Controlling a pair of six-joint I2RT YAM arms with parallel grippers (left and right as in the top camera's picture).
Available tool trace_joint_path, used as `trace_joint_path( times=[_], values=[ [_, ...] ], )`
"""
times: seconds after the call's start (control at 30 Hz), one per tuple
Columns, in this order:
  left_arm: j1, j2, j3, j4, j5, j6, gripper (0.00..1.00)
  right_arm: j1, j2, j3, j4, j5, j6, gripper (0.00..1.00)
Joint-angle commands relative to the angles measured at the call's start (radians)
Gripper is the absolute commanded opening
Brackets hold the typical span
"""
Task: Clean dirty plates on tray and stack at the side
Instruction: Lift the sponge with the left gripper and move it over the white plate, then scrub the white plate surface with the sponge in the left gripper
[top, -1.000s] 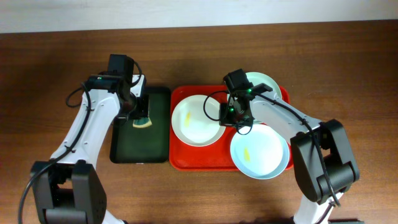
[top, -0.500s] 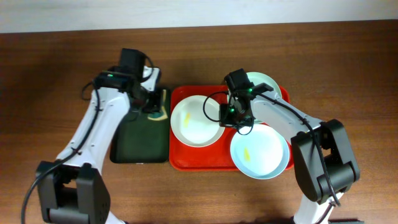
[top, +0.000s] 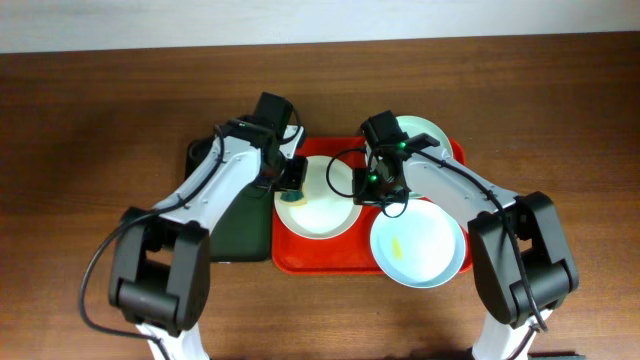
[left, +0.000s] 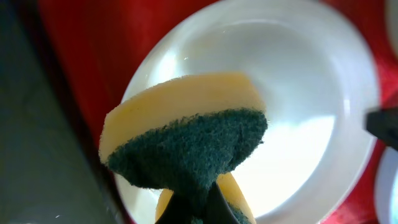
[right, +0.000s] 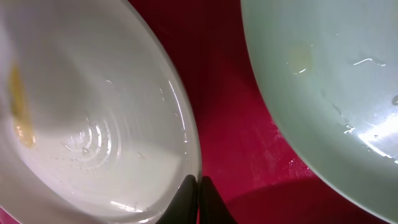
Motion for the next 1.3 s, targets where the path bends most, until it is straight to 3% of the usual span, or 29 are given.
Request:
trace_joint_path(
  times=[0.0,0.3,0.57,0.87,1.13,1.27],
  values=[
    [0.000,0.064,0.018,0.011,0.018,-0.013,0.00,-0.003,-0.006,-0.002,-0.004,-0.017,-0.018,0.04],
    [-0.032,0.162,0.018,0.011,0.052,-0.039,0.00,-0.003,-0.006,-0.002,-0.004,-0.017,-0.018,0.04],
    [-0.085,0.179,0.024,0.009,0.196,-0.039,0.00,-0.003,-0.006,-0.002,-0.003,-0.017,-0.018,0.04],
    [-0.022,0.143,0.220,-0.146,0.244,-0.031,0.00,-0.003,-0.006,-0.002,-0.007,-0.017,-0.018,0.04],
    [-0.021,0.140,0.230,-0.153,-0.012,-0.032,0.00,-0.003,-0.006,-0.002,-0.007,-0.017,-0.018,0.04],
    [-0.024,0.146,0.187,-0.114,-0.043,-0.032,0.00,-0.003,-0.006,-0.002,-0.007,-0.017,-0.018,0.04]
  ],
)
